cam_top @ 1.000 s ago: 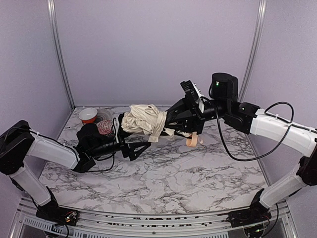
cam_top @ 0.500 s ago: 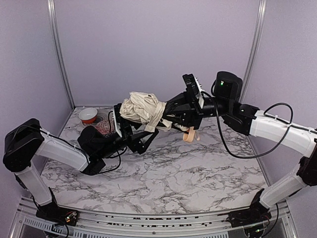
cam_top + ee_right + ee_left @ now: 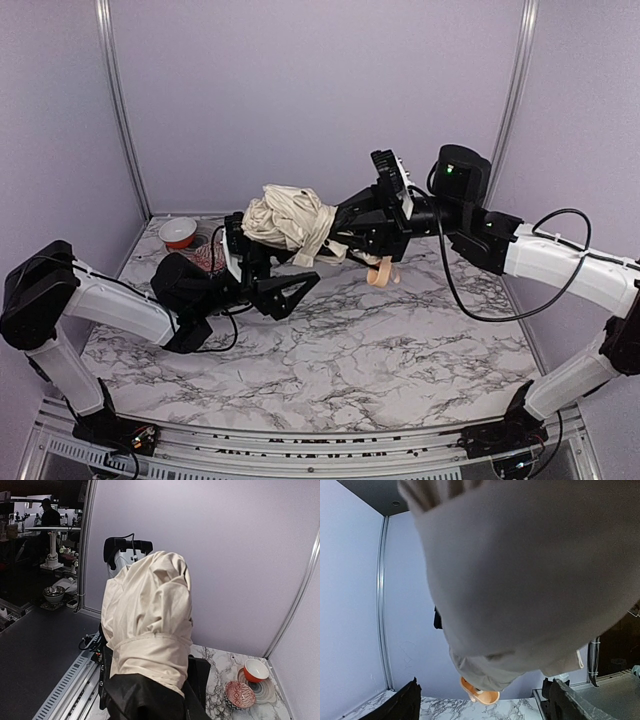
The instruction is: Put away the umbrella
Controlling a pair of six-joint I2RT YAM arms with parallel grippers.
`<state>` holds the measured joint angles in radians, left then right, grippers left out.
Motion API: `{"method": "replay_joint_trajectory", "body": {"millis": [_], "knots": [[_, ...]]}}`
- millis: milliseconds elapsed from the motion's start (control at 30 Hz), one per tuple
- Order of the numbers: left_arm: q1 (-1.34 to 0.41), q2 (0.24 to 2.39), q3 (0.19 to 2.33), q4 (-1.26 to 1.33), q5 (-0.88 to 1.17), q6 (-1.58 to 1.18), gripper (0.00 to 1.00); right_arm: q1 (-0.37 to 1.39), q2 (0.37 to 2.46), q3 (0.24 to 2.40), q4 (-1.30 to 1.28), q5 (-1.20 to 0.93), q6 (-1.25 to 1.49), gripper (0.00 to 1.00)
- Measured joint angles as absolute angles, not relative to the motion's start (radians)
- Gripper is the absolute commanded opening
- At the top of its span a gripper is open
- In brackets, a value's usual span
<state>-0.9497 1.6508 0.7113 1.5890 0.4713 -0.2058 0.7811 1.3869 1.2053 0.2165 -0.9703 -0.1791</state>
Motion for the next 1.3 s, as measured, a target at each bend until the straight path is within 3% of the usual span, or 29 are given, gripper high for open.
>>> {"method": "replay_joint_trajectory", "body": {"millis": [133,200,267,367,600,733,800,833,900,1000,1300], "knots": [[-0.955,1.639,0.738,1.599,0.482,-0.205,0.98,0.781,1.385,1.205,0.215,-0.955,-0.179,0.0],[-0.958,1.635,0.752,1.604,0.478,-0.21,0.98,0.781,1.385,1.205,0.213,-0.946,-0.179,0.0],[-0.96,1.632,0.756,1.604,0.463,-0.209,0.82,0.781,1.386,1.205,0.212,-0.936,-0.179,0.0],[-0.962,1.629,0.757,1.584,0.437,-0.189,0.49,0.781,1.385,1.205,0.212,-0.932,-0.179,0.0],[-0.962,1.616,0.757,1.555,0.418,-0.152,0.09,0.781,1.385,1.205,0.209,-0.932,-0.183,0.0],[-0.96,1.616,0.756,1.548,0.419,-0.154,0.0,0.781,1.384,1.201,0.208,-0.933,-0.187,0.0],[-0.961,1.614,0.756,1.54,0.418,-0.153,0.0,0.78,1.382,1.199,0.204,-0.933,-0.188,0.15],[-0.96,1.609,0.756,1.53,0.417,-0.153,0.0,0.78,1.381,1.199,0.198,-0.932,-0.192,0.3],[-0.96,1.594,0.754,1.495,0.413,-0.152,0.0,0.777,1.374,1.199,0.171,-0.922,-0.21,0.51],[-0.956,1.558,0.746,1.414,0.397,-0.15,0.0,0.753,1.353,1.185,0.112,-0.91,-0.237,0.74],[-0.886,1.404,0.75,0.994,0.302,-0.125,0.0,0.538,1.203,0.971,0.015,-0.904,-0.274,0.79]]}}
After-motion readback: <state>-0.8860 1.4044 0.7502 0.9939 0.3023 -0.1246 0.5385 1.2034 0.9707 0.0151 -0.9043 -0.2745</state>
